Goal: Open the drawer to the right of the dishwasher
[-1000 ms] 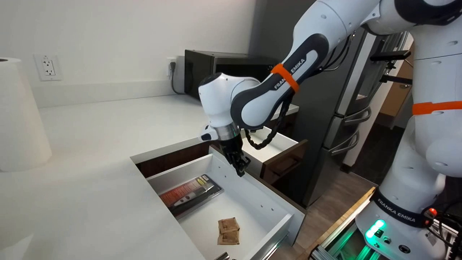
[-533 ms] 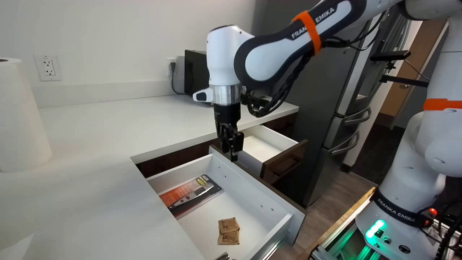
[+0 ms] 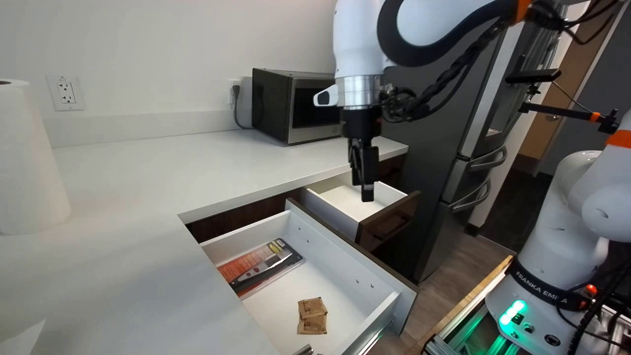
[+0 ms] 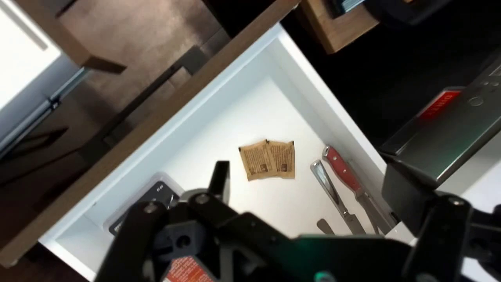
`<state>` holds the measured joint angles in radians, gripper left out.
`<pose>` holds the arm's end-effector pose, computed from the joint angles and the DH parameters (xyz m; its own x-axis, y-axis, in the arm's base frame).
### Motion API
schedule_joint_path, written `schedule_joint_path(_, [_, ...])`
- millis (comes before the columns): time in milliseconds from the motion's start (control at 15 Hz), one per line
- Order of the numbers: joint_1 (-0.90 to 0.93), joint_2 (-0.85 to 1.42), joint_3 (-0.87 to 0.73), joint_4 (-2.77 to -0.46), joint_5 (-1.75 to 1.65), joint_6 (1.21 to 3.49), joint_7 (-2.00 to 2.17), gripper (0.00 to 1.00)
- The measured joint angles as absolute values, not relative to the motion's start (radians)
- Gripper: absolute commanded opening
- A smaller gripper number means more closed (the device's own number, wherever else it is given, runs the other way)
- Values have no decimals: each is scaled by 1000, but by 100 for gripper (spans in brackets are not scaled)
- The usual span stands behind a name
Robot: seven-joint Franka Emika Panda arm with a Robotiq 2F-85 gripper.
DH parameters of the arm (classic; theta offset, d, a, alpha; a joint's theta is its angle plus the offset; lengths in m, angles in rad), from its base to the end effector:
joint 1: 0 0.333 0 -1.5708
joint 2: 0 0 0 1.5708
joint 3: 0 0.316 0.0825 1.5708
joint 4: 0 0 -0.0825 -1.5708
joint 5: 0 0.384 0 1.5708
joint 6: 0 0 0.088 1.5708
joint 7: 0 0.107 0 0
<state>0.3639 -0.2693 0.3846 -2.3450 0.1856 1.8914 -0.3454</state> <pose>0.3118 0.3121 0.4157 0.5281 0.8326 -0.1672 0.8263 -0.5492 -0.1249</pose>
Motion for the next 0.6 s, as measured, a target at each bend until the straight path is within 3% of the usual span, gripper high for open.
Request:
schedule_joint_path(333, [383, -526, 332, -2433, 233, 1702, -191, 100])
schedule_joint_path(600, [386, -570, 330, -2462, 239, 1699, -176, 100])
